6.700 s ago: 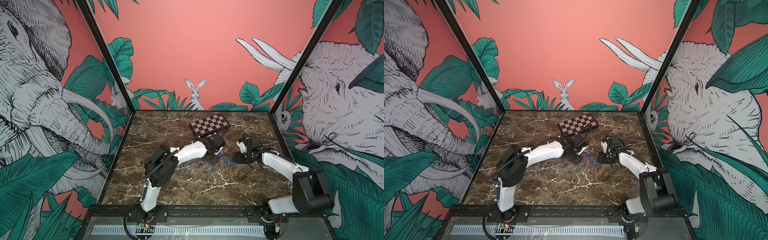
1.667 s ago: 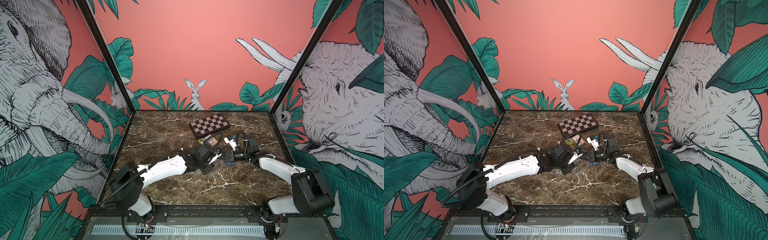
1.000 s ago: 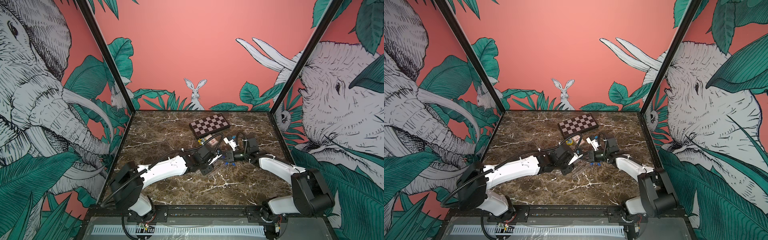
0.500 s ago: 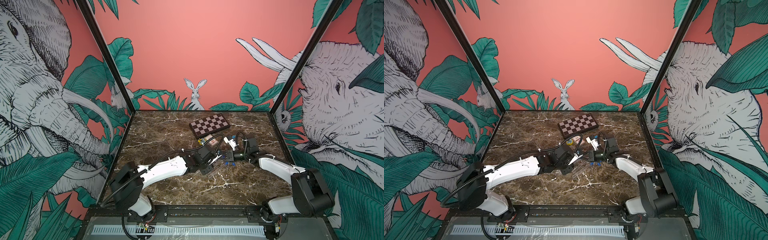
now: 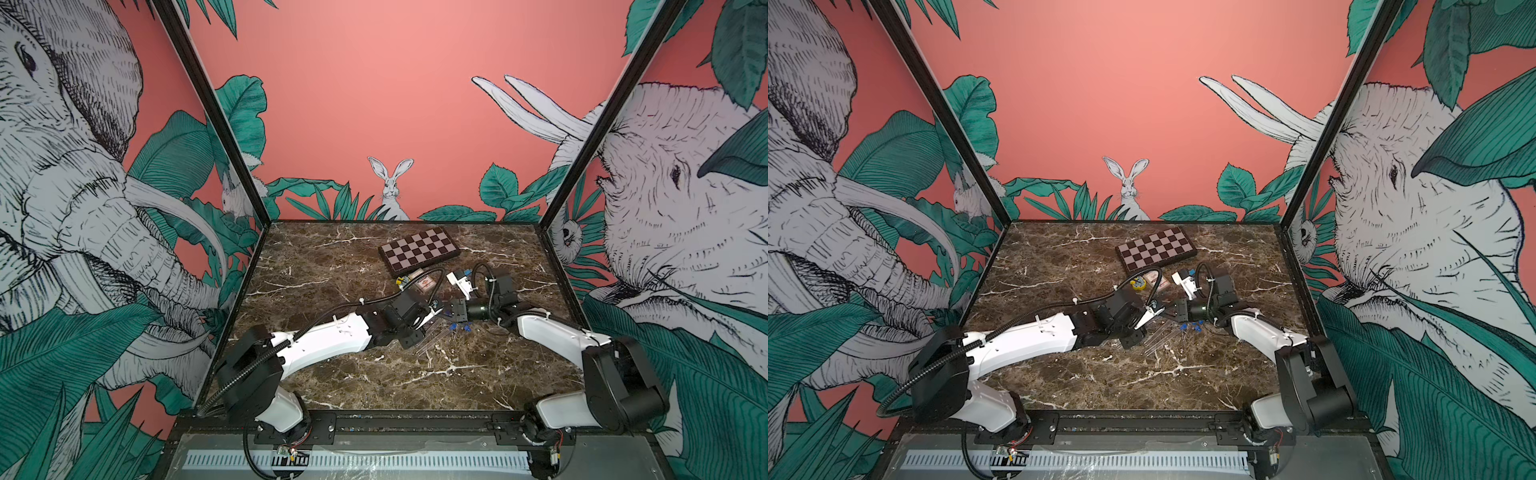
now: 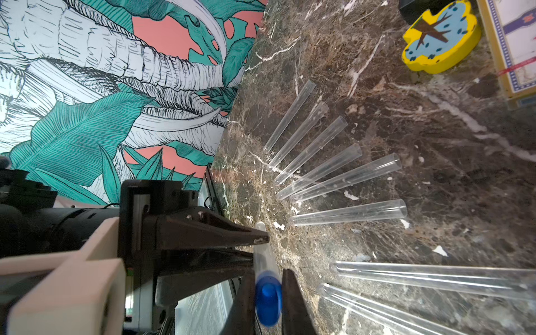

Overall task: Remove stoppers from test tubes
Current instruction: Open the stopper on the test tube.

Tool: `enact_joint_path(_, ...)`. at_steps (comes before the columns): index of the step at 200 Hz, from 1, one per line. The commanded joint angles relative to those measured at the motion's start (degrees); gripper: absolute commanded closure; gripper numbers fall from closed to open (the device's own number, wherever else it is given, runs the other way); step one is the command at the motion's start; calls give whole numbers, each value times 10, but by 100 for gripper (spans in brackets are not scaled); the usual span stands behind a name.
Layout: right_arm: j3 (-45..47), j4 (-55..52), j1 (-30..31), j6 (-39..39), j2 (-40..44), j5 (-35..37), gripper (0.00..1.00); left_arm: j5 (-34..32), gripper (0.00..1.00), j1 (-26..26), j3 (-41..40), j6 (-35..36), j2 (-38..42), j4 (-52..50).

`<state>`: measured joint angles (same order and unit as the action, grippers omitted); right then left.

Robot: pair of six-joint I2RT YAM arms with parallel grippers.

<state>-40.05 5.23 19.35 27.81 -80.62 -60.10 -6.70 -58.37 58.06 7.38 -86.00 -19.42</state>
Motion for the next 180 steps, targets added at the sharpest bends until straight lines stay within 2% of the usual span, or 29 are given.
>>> enact_joint_path(1, -4, 23, -12, 4, 15, -22, 96, -41, 94, 15, -16, 9, 14, -61)
enact_joint_path(155, -1, 12, -32, 11, 18, -18, 97, -37, 94, 15, -20, 5, 18, -56)
enact_joint_path(180, -7, -47, -40, -22, 21, 6, 97, -25, 94, 15, -17, -9, 23, -52)
